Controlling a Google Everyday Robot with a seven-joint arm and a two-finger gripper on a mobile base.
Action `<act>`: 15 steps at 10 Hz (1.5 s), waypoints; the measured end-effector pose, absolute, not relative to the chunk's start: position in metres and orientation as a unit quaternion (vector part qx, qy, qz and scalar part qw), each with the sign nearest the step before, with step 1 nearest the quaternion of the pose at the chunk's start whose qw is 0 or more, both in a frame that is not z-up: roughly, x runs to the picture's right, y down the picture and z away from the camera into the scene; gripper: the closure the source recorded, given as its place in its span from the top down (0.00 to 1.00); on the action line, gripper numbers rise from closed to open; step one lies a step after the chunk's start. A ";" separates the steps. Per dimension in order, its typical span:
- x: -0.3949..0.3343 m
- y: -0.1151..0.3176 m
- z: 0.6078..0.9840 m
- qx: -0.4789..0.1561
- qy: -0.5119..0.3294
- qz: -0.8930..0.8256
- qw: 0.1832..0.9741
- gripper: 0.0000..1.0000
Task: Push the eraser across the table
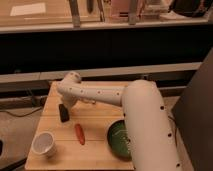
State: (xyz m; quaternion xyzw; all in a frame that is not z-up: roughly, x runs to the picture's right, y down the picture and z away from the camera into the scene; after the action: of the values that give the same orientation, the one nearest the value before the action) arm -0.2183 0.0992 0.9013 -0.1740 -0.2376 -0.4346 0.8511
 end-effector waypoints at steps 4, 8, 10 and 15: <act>-0.226 0.101 0.901 -0.173 -0.253 -0.442 0.843 0.04; -0.231 0.104 0.900 -0.174 -0.262 -0.448 0.837 0.04; -0.233 0.106 0.900 -0.175 -0.267 -0.449 0.834 0.04; -0.239 0.112 0.898 -0.177 -0.284 -0.456 0.824 0.04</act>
State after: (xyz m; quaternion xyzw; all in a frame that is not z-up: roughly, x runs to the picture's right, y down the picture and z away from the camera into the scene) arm -0.2393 0.1121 0.8978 -0.1769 -0.2841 -0.4564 0.8244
